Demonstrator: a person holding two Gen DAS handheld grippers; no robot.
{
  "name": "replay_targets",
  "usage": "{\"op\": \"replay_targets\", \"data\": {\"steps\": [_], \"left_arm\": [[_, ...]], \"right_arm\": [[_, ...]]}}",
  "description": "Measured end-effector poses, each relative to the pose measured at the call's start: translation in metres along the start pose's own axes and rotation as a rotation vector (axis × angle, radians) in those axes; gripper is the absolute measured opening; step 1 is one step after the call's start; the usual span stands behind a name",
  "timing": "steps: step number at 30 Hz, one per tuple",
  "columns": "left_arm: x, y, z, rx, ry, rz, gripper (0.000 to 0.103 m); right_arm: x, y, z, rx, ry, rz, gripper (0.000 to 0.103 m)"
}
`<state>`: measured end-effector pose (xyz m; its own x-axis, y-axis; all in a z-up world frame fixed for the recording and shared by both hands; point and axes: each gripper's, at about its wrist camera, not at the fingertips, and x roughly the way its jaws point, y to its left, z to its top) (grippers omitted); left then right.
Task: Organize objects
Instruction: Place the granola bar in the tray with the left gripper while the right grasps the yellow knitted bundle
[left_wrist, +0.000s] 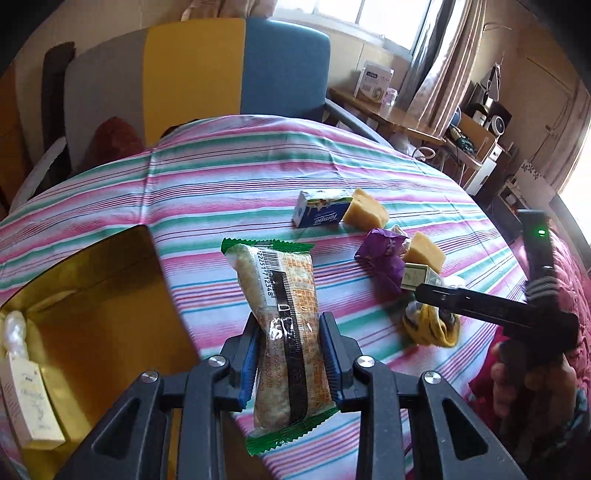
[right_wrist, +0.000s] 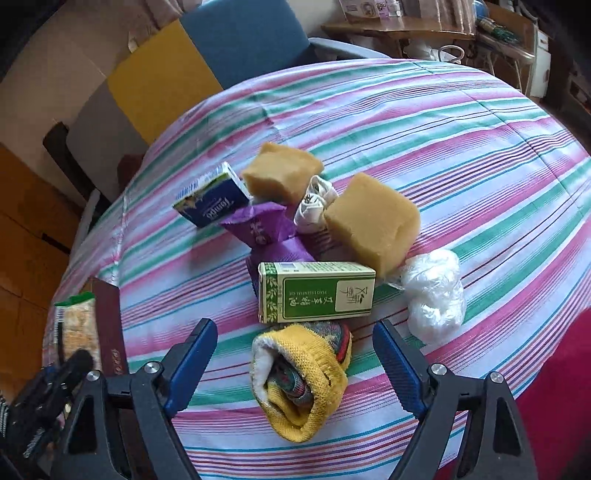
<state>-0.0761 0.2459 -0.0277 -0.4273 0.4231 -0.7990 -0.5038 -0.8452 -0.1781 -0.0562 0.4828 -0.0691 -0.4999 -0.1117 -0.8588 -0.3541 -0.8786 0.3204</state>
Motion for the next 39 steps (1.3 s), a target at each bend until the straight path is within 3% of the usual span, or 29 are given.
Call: {"op": "replay_targets", "data": {"steps": [7, 11, 14, 19, 23, 32, 39], "left_arm": [[-0.047, 0.040, -0.031, -0.052, -0.048, -0.017, 0.031], [-0.079, 0.078, -0.058, -0.119, -0.070, 0.020, 0.031], [-0.103, 0.115, -0.086, -0.209, -0.072, 0.079, 0.031], [-0.126, 0.172, -0.133, -0.369, -0.057, 0.196, 0.031], [-0.120, 0.190, -0.151, -0.429, -0.027, 0.215, 0.031], [-0.096, 0.192, -0.155, -0.420, 0.014, 0.248, 0.031], [-0.108, 0.197, -0.158, -0.406, -0.011, 0.301, 0.036]], "right_arm": [[0.014, 0.006, -0.002, -0.059, 0.065, -0.106, 0.086], [0.027, 0.017, -0.008, -0.145, 0.123, -0.179, 0.048], [0.025, 0.027, -0.011, -0.215, 0.101, -0.220, 0.040], [0.022, 0.032, -0.013, -0.256, 0.088, -0.147, 0.039], [0.019, 0.039, -0.017, -0.287, 0.074, -0.096, 0.040], [0.013, 0.047, -0.023, -0.326, 0.051, -0.058, 0.040], [0.013, 0.051, -0.022, -0.332, 0.032, -0.060, 0.040]]}}
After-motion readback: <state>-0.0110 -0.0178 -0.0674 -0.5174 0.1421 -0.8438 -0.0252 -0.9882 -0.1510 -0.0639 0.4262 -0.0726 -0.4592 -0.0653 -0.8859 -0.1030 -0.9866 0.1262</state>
